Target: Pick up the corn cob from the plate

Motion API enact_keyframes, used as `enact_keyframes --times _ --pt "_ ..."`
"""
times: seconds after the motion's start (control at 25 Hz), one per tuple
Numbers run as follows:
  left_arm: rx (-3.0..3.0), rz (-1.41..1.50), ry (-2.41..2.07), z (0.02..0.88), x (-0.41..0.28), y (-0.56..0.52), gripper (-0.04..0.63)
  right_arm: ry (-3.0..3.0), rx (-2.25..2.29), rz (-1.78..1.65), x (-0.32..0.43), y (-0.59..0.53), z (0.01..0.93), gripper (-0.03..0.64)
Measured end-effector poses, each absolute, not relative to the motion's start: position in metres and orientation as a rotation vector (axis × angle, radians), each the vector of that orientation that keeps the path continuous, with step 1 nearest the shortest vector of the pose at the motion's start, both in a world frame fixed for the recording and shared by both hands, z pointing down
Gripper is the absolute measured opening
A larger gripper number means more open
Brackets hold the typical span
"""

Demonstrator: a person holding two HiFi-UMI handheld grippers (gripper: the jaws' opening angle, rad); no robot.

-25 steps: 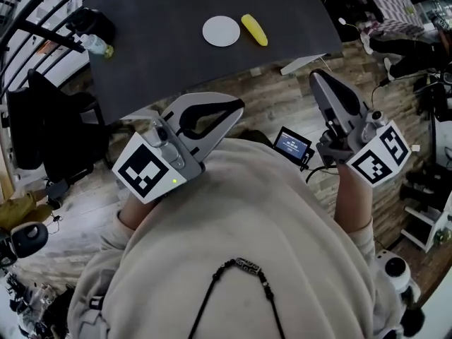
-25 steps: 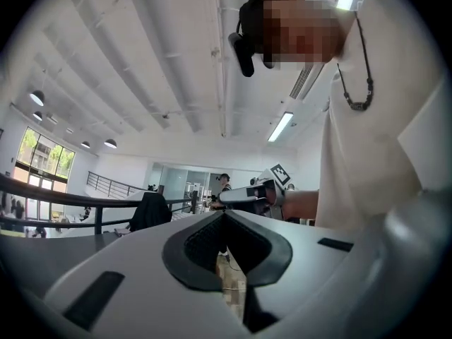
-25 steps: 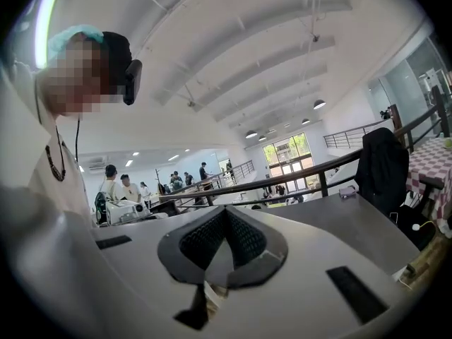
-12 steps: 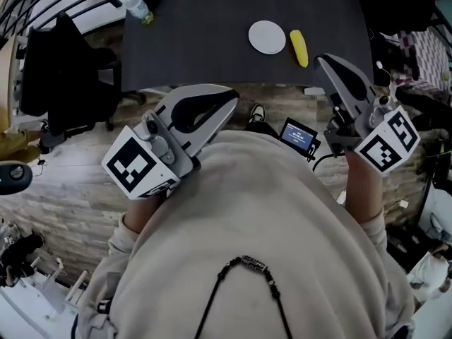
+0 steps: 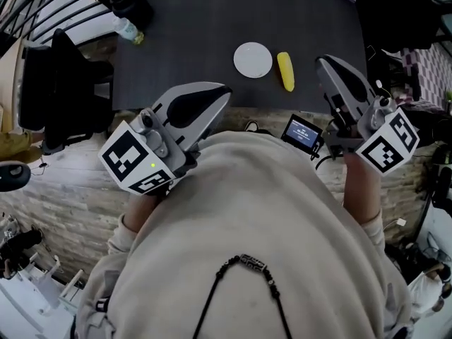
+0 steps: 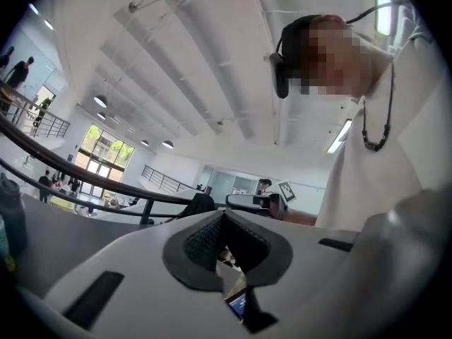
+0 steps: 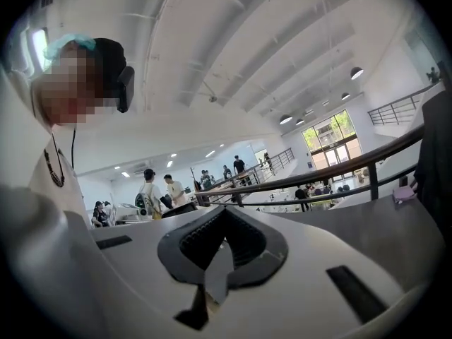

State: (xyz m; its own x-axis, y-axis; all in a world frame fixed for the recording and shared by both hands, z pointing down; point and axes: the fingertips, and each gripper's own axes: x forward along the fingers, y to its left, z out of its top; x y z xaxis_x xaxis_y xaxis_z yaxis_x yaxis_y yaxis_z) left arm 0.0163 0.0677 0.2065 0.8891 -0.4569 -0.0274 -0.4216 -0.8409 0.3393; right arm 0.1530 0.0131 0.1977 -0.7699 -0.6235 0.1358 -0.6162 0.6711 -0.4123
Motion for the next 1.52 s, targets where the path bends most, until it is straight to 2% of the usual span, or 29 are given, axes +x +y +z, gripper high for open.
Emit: enact_keyframes --times 0.28,0.52,0.8,1.24,1.52 --pt "2.610 -0.245 -0.935 0.211 0.048 -0.021 0.006 2.809 -1.140 -0.707 0.220 -0.015 0.208 0.014" --pt "2.624 -0.149 -0.769 0.226 0.134 -0.024 0.006 2.758 -1.201 -0.749 0.290 -0.019 0.229 0.014" --pt "2.652 -0.081 -0.516 0.223 0.190 -0.020 0.006 2.645 -1.243 -0.826 0.329 -0.015 0.255 0.014" --pt "2.632 0.025 -0.345 0.240 0.193 -0.033 0.006 2.548 -1.367 -0.831 0.331 -0.017 0.250 0.014" --pt "2.694 0.002 -0.257 0.221 0.182 -0.058 0.006 2.512 -1.476 -0.779 0.320 -0.030 0.245 0.014"
